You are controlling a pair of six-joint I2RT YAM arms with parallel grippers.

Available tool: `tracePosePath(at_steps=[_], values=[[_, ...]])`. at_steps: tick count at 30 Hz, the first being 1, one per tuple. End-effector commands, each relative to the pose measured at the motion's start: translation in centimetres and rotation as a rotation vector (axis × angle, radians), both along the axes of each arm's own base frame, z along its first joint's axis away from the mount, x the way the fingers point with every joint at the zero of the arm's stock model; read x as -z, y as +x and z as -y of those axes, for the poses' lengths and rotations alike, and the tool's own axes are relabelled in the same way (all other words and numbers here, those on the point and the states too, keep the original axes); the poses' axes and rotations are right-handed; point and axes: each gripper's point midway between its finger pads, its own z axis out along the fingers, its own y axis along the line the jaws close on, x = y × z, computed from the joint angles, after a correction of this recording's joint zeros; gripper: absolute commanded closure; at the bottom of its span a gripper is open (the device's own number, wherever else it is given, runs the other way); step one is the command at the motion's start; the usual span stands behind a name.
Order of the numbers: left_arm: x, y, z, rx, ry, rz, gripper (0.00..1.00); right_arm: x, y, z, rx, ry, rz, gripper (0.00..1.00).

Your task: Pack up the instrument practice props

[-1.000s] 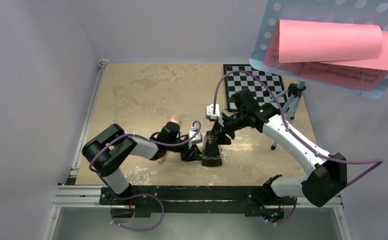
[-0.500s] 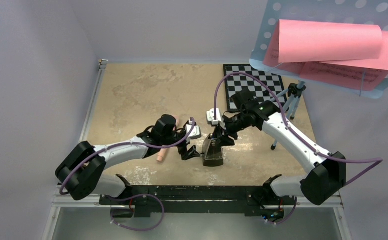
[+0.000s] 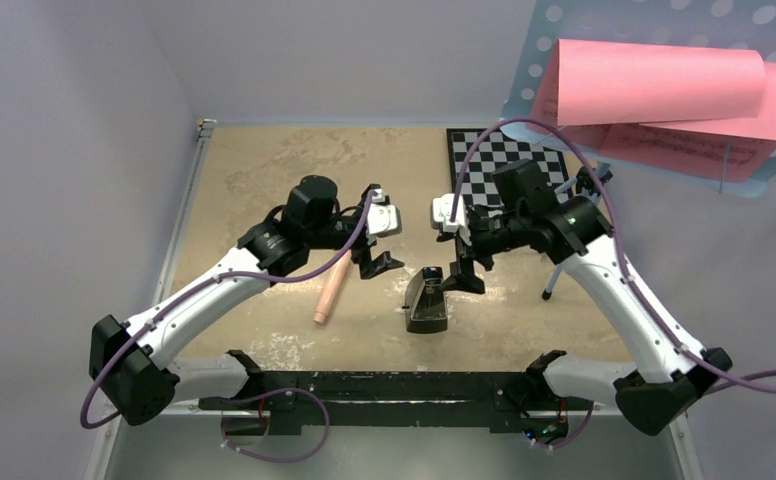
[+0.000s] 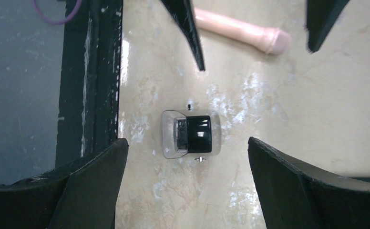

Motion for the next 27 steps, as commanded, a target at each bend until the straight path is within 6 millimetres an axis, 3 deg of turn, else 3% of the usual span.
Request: tracePosePath(at_steps=[1, 7, 10, 13, 17, 27], values=[[-0.9, -1.7, 2.1, 0.094, 0.018, -0.082, 0.01, -6.5, -0.1, 0.8, 0.175, 0.104, 0.064, 0.01], [-0.8, -2.7, 4.7, 0.218, 0.017, -0.081, 0.01, -15.6, -1.2, 3.1, 0.347, 0.295, 0.238, 0.01], [-1.0, -3.2, 5.5, 0.275, 0.029, -0.086, 0.01, -17.7, -0.9, 4.1, 0.433, 0.388, 0.323, 0.01], [-0.4, -3.4, 6.2, 0.271, 0.055, -0.095, 0.01, -18.2, -1.3, 4.0, 0.425, 0.436, 0.345, 0.01], [1.6, -2.8, 7.2, 0.164, 0.082, -0.167, 0.02, -17.3, -2.0, 3.8, 0.392, 0.455, 0.341, 0.01], [4.2, -3.3, 7.6, 0.183, 0.129, -0.24, 0.26, -15.6, -1.5, 4.1, 0.427, 0.439, 0.343, 0.01]])
